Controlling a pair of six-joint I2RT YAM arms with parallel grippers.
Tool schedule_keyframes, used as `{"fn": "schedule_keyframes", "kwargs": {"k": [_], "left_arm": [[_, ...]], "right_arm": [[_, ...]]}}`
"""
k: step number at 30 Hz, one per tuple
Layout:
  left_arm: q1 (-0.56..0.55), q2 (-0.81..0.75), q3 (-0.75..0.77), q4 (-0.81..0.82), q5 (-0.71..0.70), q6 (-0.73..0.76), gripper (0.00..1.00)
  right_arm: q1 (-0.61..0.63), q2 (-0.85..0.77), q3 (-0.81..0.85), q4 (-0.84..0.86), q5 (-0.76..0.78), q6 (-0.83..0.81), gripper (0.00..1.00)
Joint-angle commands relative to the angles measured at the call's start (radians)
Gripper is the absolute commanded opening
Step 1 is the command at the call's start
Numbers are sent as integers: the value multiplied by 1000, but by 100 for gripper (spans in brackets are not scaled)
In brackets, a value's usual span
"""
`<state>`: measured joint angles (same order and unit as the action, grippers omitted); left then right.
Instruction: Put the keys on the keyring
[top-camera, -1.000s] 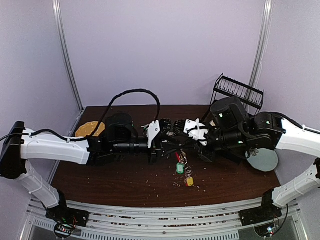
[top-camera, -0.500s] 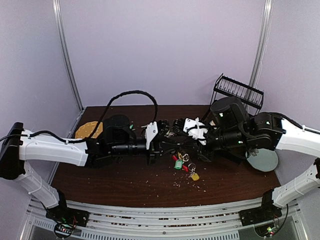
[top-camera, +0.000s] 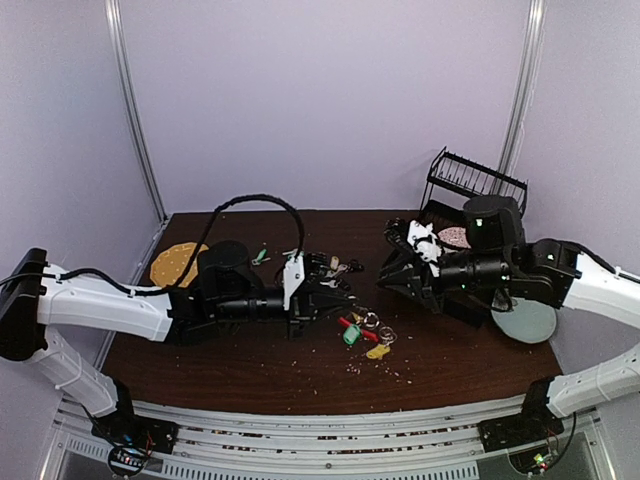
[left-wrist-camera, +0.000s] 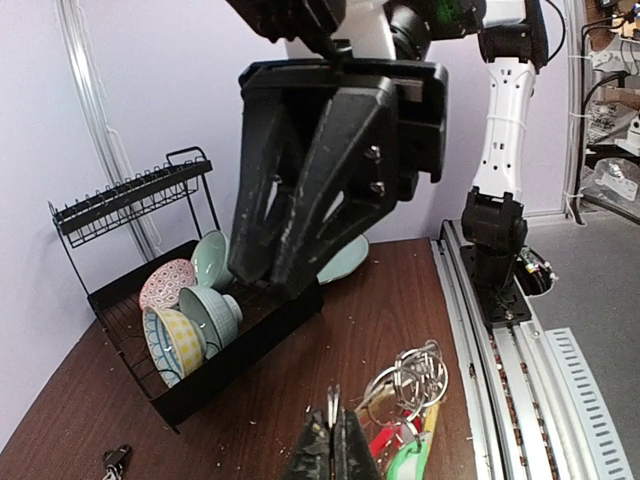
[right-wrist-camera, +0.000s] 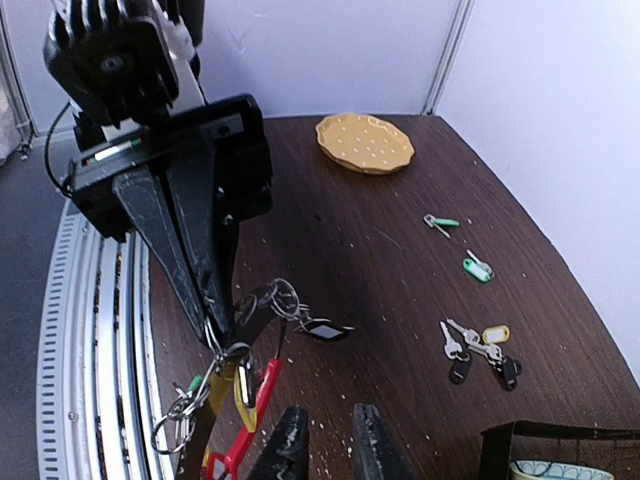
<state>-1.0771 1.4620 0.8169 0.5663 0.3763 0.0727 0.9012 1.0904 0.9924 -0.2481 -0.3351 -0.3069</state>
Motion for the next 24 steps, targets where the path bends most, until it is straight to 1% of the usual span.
{"fn": "schedule_keyframes", "kwargs": {"k": [1, 6, 10, 14, 17, 19, 22, 24], "left_arm": [[2, -41, -33, 215, 72, -2, 0], [2, -37, -40, 264, 70, -24, 0], [2, -39, -49, 283, 41, -38, 0], [2, -37, -51, 288, 19, -47, 0], [2, -33, -49, 293, 17, -52, 0], [2, -33, -46, 294, 17, -51, 0], [2, -30, -44, 297, 30, -55, 0], [2, -29, -47, 307, 43, -61, 0]], "right_arm": [[-10, 15, -35, 155, -194, 56, 18], [-9, 62, -42, 101, -234, 46, 23], [-10, 64, -40, 69, -291, 38, 25], [-9, 61, -49, 47, -309, 34, 34], [-9, 86, -38, 37, -339, 37, 38], [-8, 101, -33, 43, -336, 41, 38], [-8, 94, -52, 125, -300, 82, 29], [-7, 78, -77, 206, -276, 118, 27]]}}
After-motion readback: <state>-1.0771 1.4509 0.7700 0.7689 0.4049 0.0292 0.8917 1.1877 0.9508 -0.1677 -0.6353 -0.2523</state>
